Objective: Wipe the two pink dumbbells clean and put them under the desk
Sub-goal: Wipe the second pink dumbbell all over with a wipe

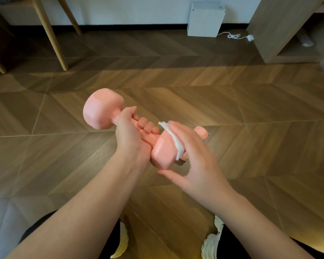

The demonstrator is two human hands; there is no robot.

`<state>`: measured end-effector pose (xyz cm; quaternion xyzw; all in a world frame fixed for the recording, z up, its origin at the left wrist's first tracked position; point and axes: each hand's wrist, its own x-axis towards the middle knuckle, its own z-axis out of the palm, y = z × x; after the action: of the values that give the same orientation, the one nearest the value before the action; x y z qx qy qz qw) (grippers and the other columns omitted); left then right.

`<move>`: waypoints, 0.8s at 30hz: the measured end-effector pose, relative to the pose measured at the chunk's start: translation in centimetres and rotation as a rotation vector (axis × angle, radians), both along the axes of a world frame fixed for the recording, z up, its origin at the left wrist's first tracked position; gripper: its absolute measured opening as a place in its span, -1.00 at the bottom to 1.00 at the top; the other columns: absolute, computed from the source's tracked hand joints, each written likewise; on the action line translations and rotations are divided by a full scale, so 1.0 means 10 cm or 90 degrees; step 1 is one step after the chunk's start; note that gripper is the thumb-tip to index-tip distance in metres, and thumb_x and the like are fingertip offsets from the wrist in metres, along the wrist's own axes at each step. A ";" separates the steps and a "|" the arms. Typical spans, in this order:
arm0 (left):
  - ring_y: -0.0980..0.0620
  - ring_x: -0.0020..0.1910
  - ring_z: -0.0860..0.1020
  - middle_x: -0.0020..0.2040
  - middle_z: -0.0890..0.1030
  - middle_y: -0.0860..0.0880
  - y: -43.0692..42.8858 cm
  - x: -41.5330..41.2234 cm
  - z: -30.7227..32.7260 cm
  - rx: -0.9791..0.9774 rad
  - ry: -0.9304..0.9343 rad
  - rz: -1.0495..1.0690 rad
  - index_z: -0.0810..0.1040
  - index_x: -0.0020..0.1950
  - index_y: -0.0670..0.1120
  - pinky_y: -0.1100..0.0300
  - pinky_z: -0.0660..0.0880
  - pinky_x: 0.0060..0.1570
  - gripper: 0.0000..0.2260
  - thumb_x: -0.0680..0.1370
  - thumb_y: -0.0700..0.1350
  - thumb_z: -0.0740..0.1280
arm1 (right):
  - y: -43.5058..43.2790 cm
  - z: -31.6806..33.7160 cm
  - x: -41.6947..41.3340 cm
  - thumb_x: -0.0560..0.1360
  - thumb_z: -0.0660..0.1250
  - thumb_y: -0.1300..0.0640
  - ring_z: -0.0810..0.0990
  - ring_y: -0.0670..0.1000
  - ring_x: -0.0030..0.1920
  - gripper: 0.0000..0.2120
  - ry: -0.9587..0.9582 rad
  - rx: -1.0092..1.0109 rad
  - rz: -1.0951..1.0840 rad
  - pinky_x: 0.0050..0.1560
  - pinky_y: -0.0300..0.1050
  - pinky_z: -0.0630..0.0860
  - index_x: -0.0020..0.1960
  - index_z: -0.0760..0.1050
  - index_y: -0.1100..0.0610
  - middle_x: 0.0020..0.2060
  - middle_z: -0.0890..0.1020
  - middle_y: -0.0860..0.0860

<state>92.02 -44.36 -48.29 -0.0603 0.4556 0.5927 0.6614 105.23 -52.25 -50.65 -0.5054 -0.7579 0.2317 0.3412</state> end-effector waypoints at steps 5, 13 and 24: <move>0.10 -0.60 0.16 -0.52 0.17 0.06 0.01 0.01 0.00 0.003 -0.011 0.000 0.20 -0.32 -0.04 0.31 0.21 -0.59 -0.71 0.55 -0.16 0.23 | 0.02 -0.04 0.04 0.42 0.48 -0.08 0.33 -0.06 0.48 -0.32 -0.090 0.104 -0.016 0.48 0.14 0.22 0.45 0.38 0.13 0.43 0.42 -0.03; 0.11 -0.62 0.17 -0.54 0.18 0.06 0.01 0.00 -0.02 0.008 0.003 -0.039 0.19 -0.33 -0.04 0.33 0.20 -0.60 -0.71 0.55 -0.17 0.20 | 0.01 -0.03 0.06 0.39 0.53 -0.02 0.37 -0.01 0.47 -0.36 -0.061 0.143 0.013 0.44 0.23 0.26 0.39 0.45 0.16 0.41 0.45 -0.01; 0.11 -0.62 0.18 -0.54 0.19 0.06 0.02 -0.02 -0.04 -0.007 -0.066 -0.021 0.19 -0.35 -0.04 0.35 0.21 -0.59 -0.70 0.54 -0.18 0.21 | 0.02 -0.01 0.07 0.40 0.53 -0.06 0.39 0.00 0.46 -0.35 -0.066 0.140 0.005 0.43 0.22 0.29 0.39 0.45 0.17 0.40 0.47 0.01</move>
<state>91.78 -44.15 -48.68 -0.0871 0.4248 0.5754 0.6934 105.92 -52.07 -50.78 -0.4728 -0.7976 0.1221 0.3542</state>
